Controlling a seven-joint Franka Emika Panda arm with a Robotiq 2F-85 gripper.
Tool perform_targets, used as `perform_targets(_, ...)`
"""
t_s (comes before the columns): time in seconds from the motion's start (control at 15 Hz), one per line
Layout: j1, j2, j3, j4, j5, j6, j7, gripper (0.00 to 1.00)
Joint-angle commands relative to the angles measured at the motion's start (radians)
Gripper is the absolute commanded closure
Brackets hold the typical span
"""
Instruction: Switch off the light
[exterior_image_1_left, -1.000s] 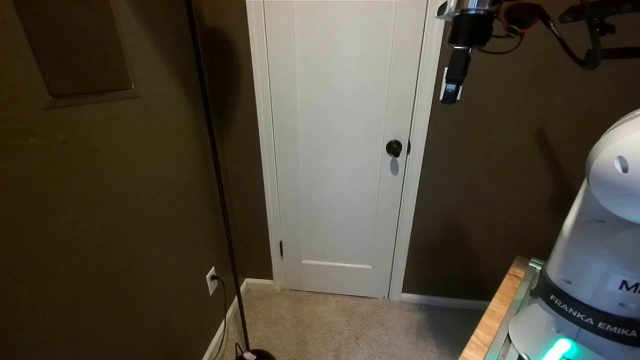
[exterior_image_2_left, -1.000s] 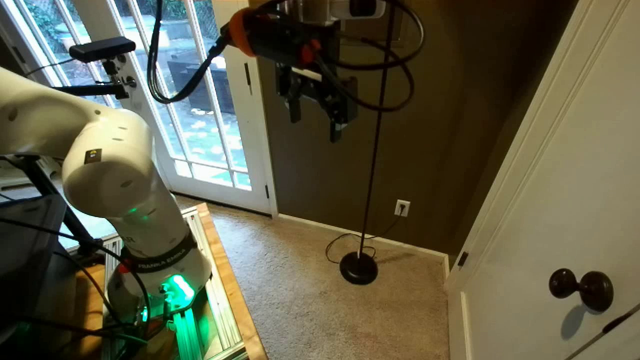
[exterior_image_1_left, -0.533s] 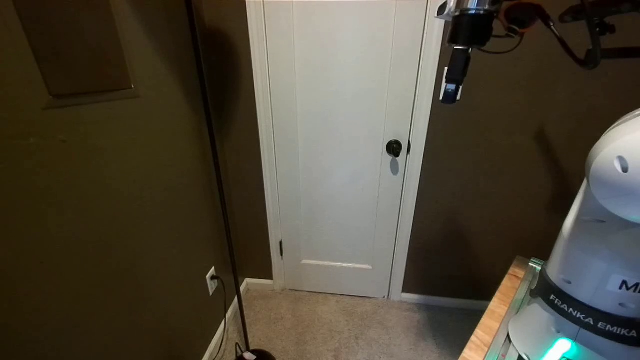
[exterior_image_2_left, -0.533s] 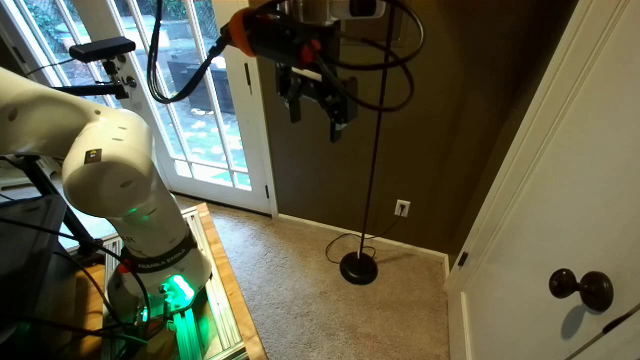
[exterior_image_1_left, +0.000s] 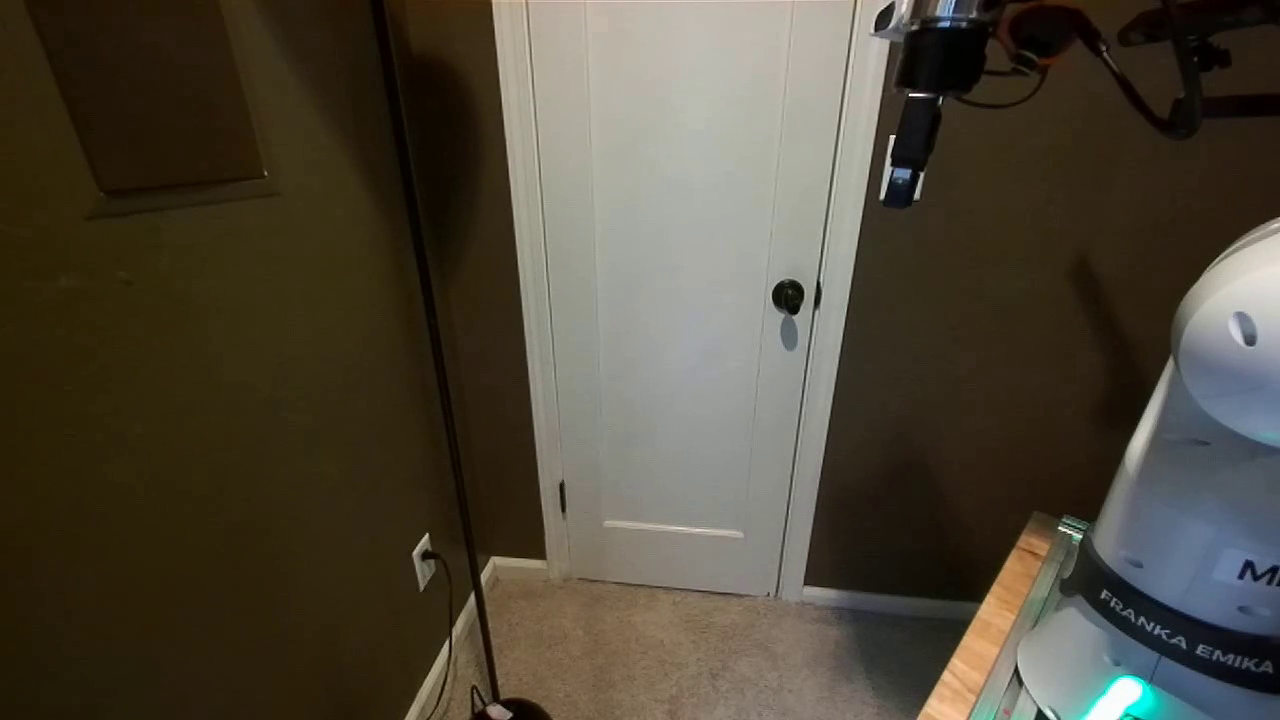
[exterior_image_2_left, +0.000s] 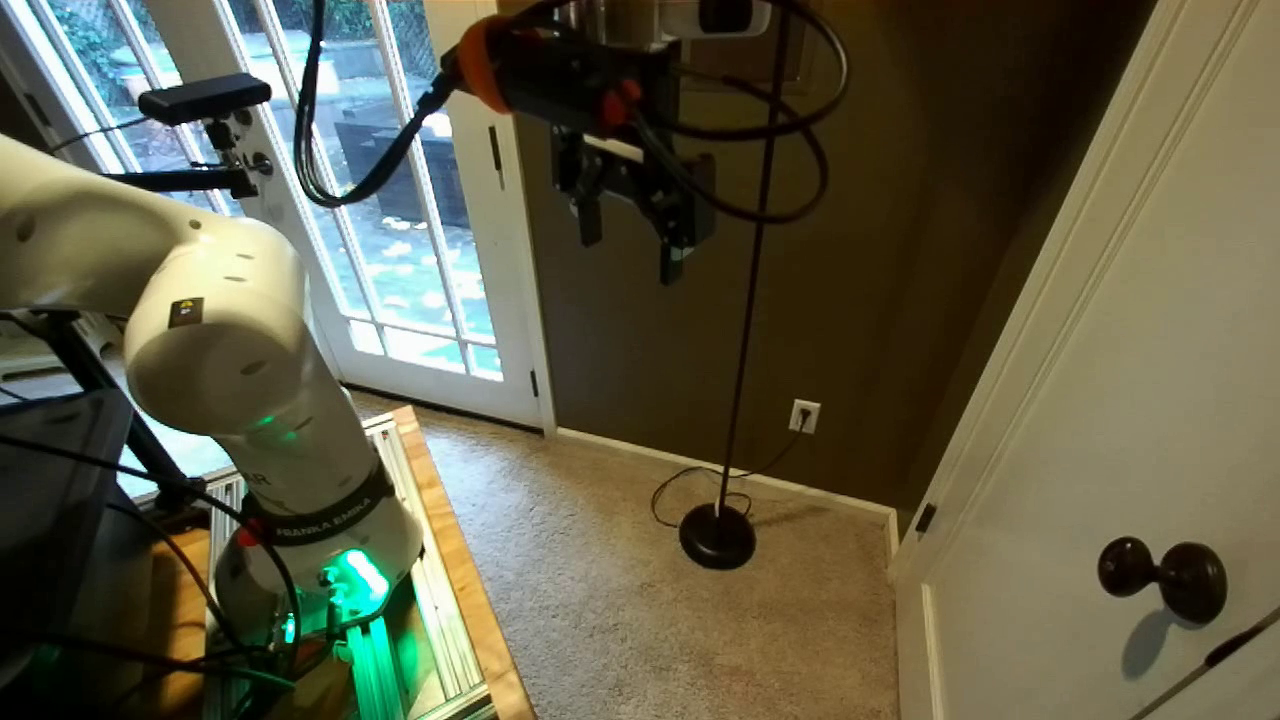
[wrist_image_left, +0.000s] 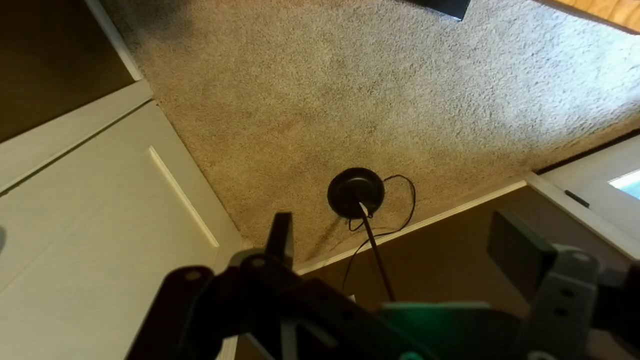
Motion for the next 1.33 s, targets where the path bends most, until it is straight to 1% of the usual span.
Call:
perform_targets(0.0, 0.000, 0.005, -0.009, -0.002, 0.031, 0.057, 0.018, 0.00)
perform_targets(0.07, -0.004, 0.005, -0.014, -0.007, 0.028, 0.150, 0.029, 0.00)
perform_targets(0.27, -0.021, 0.062, -0.044, 0.033, 0.004, 0.353, 0.036, 0.00)
perform_targets(0.4, -0.051, 0.093, -0.065, 0.042, -0.017, 0.491, 0.041, 0.00)
perform_targets(0.53, -0.095, 0.120, -0.074, 0.028, -0.047, 0.635, 0.051, 0.00)
perform_targets(0.73, -0.186, 0.166, -0.049, -0.022, -0.094, 0.853, 0.121, 0.00)
perform_targets(0.8, -0.223, 0.196, -0.036, -0.028, -0.104, 0.909, 0.163, 0.00)
perform_targets(0.87, -0.259, 0.229, -0.022, -0.029, -0.113, 0.957, 0.206, 0.00)
perform_targets(1.0, -0.331, 0.303, 0.015, -0.017, -0.123, 1.015, 0.302, 0.00)
perform_targets(1.13, -0.410, 0.371, 0.069, -0.002, -0.137, 1.060, 0.413, 0.00)
perform_targets(1.27, -0.494, 0.434, 0.133, 0.028, -0.163, 1.065, 0.536, 0.00)
